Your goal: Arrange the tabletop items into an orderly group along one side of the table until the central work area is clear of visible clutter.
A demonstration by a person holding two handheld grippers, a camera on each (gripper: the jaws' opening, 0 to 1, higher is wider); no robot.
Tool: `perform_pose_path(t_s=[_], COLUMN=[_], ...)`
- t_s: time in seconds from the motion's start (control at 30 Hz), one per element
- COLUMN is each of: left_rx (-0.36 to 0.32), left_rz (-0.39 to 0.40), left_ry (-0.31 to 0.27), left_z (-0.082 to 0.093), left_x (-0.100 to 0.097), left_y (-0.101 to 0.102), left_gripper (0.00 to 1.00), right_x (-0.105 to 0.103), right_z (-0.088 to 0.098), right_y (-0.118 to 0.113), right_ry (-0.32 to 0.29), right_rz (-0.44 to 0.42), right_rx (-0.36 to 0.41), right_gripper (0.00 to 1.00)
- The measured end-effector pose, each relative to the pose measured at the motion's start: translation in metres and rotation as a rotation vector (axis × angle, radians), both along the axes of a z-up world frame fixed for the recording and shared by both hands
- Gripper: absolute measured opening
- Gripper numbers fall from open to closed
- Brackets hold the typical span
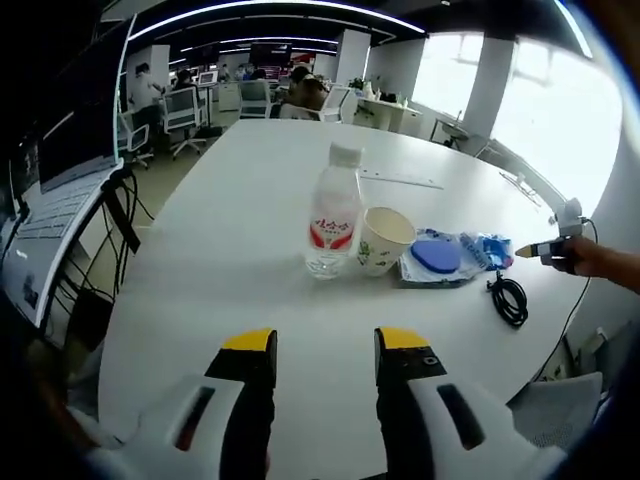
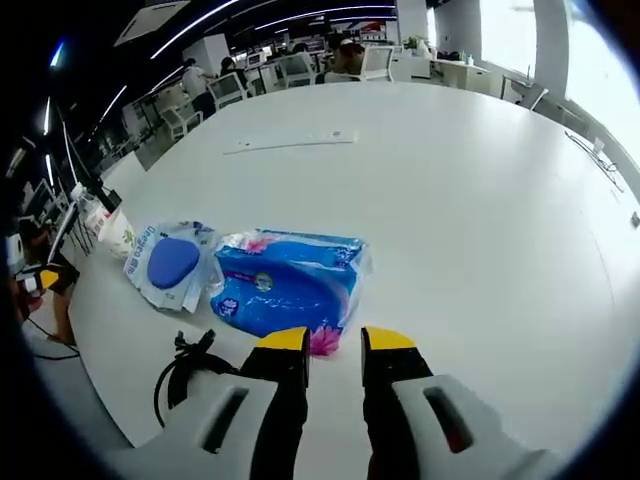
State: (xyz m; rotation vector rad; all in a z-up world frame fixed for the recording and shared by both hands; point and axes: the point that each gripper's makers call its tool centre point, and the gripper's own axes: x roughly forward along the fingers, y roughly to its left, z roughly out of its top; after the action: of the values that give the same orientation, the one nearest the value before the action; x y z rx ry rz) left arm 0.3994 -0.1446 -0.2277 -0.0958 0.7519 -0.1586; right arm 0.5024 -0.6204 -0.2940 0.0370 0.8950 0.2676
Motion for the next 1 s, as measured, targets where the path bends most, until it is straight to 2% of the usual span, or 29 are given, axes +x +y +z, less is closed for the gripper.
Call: perform_pose_path(t_s=[0.6, 1.0], left_rx=[0.016, 0.021], left_rz=[0.025, 0.037], left_ry=[0.013, 0.019], left_z=[0.004, 0.004], left_x=[-0.007, -0.007], left_y=[0.009, 0.013], left_gripper=[0.38, 0.37], right_x=[0.022, 0.024], right_z=[-0.022, -0.027], right_y=[-0.001, -0.006], right_ry=[0.035, 0.045], right_rz=[0.016, 0.023], right_rx=[-0.001, -0.022], right_gripper=[0.16, 0.07])
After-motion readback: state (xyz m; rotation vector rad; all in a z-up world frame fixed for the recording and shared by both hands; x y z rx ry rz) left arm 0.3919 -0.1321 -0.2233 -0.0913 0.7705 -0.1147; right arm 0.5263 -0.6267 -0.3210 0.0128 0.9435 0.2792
